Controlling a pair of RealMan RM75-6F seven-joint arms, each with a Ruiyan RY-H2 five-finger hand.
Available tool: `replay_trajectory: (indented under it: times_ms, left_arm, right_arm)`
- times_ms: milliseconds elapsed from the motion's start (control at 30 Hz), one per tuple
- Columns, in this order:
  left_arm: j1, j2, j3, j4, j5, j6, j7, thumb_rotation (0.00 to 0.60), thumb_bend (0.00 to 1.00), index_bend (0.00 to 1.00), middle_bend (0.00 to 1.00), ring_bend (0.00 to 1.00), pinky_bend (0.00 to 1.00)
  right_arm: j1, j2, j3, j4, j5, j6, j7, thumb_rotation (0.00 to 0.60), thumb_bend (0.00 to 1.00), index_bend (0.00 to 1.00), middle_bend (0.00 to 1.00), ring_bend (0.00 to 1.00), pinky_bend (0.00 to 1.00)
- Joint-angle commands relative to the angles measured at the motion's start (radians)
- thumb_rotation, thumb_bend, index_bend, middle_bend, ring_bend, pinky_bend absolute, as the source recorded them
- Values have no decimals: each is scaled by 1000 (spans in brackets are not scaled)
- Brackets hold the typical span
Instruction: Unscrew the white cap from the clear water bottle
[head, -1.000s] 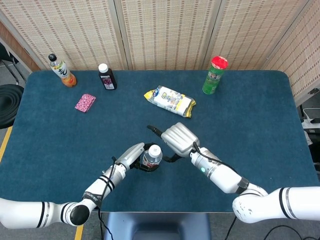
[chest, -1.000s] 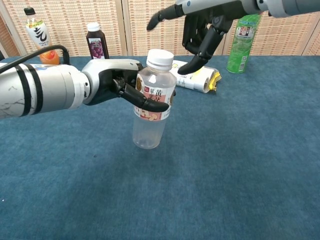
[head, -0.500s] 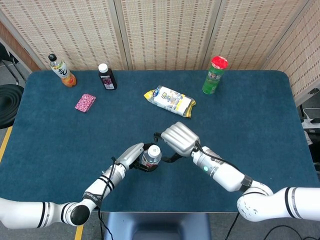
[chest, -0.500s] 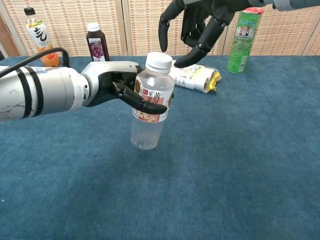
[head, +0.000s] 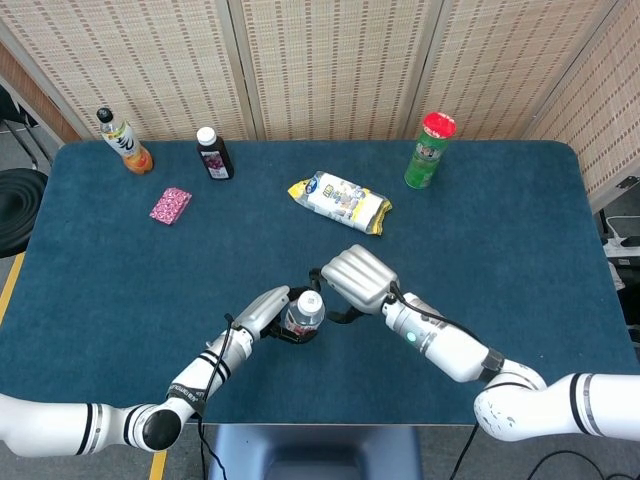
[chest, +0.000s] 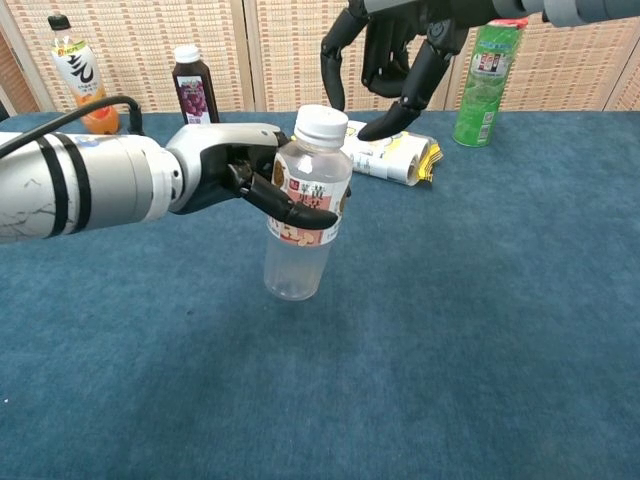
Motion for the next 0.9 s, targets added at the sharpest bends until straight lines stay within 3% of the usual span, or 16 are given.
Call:
replay_trajectory:
  times_ms: [33, 300, 400, 900]
  left_arm:
    - [-2, -1, -1, 0, -3, 1, 3, 600, 594, 590, 764, 413, 266]
    - [-6, -4, 0, -5, -5, 4, 12, 600, 594, 591, 765, 413, 265]
    - [-8, -4, -1, -8, -6, 4, 14, 600, 595, 591, 765, 413, 266]
    - [-13, -5, 1, -10, -11, 2, 22, 600, 595, 592, 766, 413, 265]
  right_arm:
    - [-1, -1, 2, 1, 0, 2, 0, 542, 187, 432, 837, 699, 547]
    - [18, 3, -2, -21, 60, 12, -43, 552, 187, 238, 837, 699, 547]
    - [26, 2, -2, -30, 76, 10, -54, 553, 187, 231, 837, 699, 547]
    - [44, -1, -4, -63, 101, 54, -113, 553, 187, 458, 856, 726, 553]
